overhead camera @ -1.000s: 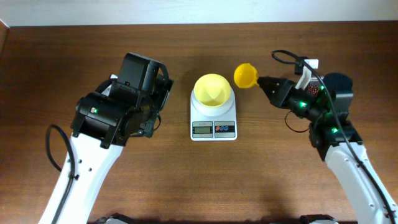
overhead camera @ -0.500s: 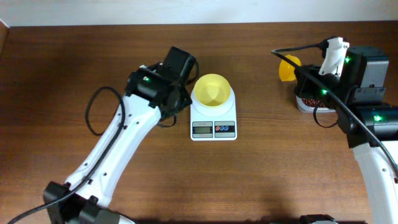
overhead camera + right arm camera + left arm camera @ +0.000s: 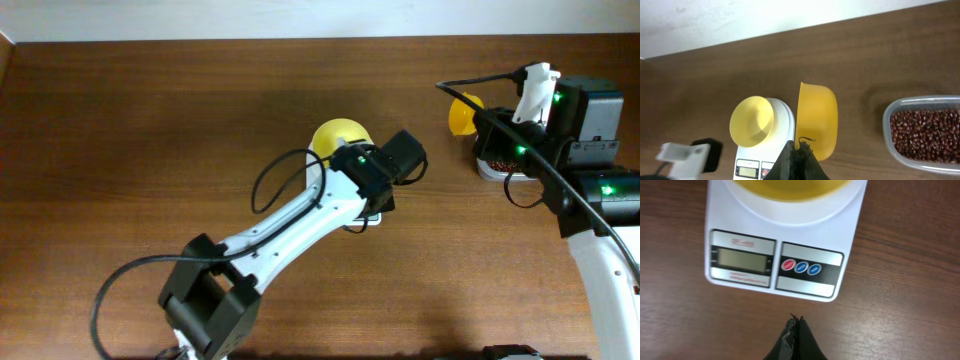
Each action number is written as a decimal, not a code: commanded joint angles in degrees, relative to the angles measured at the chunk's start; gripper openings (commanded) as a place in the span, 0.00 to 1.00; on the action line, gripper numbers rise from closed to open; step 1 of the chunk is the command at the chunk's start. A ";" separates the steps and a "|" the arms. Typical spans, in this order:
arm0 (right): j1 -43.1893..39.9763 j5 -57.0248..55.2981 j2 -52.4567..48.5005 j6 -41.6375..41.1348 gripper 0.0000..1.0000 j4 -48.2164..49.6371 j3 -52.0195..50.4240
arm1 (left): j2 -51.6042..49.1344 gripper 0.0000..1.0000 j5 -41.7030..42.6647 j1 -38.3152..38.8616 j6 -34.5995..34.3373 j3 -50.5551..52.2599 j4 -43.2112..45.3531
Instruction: Scoop item into bowl and weigh 50g on scale
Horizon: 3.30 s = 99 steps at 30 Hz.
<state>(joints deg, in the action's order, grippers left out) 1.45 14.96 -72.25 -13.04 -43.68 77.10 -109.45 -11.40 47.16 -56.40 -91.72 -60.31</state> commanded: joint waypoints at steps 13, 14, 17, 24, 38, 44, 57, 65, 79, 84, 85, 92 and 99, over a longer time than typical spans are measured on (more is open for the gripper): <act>-0.35 -5.16 0.96 0.79 0.04 -5.95 1.25 | -9.16 0.00 -2.01 0.37 -8.09 0.13 1.79; -0.35 -5.18 0.96 0.81 0.04 -6.49 1.25 | -9.16 0.00 -2.23 0.37 -9.57 0.17 1.95; -0.35 -5.35 0.96 0.76 0.04 -7.30 1.25 | -9.18 0.00 -3.21 0.37 -13.94 0.94 2.16; -0.35 -7.78 0.96 0.83 0.04 -10.12 1.25 | -12.87 0.00 -3.50 0.37 -14.99 3.10 6.54; -0.35 -8.15 0.96 0.83 0.04 -11.06 1.22 | -13.44 0.00 -7.76 0.31 -15.02 3.10 7.61; -0.35 -8.17 0.96 0.83 0.04 -11.89 1.22 | -13.44 0.00 -8.48 0.31 -14.97 3.10 8.87; -0.35 -8.17 0.96 0.83 0.04 -11.93 1.22 | -13.44 0.00 -10.93 0.31 -14.99 3.10 7.80; -0.35 -8.17 0.96 0.83 0.04 -12.28 1.22 | -13.44 0.00 -10.91 0.22 -14.99 3.41 8.04; -0.35 -8.17 0.90 0.83 0.04 -12.55 1.22 | -13.44 0.00 -10.51 1.18 -14.95 3.74 8.81; -0.35 -8.17 0.90 0.81 0.04 -12.55 1.20 | -13.44 0.00 -10.54 1.18 -14.97 4.44 8.96; -0.35 -8.17 0.90 0.83 0.04 -12.55 1.18 | -13.44 0.00 -10.54 1.18 -14.97 4.55 9.14; -0.35 -8.17 0.90 0.81 0.04 -12.74 1.18 | -13.44 0.00 -10.73 1.18 -14.97 4.70 9.09; -0.35 -8.17 0.90 0.83 0.04 -13.03 1.18 | -13.44 0.00 -10.73 1.05 -14.97 6.88 11.02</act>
<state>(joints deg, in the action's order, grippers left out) 1.45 7.51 -72.25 -12.82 -56.64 77.14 -121.60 -22.76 48.42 -70.59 -87.24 -49.82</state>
